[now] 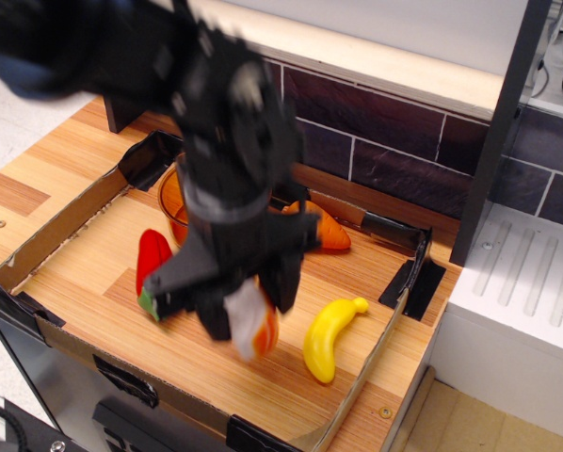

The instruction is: Put sushi in pot

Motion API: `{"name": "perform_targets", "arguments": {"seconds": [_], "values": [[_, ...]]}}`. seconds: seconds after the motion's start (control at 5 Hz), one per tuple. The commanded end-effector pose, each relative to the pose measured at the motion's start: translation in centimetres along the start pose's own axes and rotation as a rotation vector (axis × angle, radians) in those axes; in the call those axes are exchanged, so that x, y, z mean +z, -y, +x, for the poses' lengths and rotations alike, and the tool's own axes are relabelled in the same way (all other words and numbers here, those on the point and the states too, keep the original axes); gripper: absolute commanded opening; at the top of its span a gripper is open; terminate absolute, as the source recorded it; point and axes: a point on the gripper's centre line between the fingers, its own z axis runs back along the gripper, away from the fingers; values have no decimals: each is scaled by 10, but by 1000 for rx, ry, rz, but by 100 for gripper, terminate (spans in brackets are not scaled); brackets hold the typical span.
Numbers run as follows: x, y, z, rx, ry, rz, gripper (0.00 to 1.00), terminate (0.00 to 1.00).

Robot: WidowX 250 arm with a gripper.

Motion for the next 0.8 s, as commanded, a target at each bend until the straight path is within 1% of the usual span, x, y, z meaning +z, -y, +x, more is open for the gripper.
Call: {"name": "perform_targets", "arguments": {"seconds": [0.0, 0.2, 0.4, 0.6], "values": [[52, 29, 51, 137, 48, -74, 0, 0], [59, 31, 80, 220, 47, -76, 0, 0], [45, 32, 104, 273, 32, -29, 0, 0], [21, 30, 122, 299, 69, 15, 0, 0]]}}
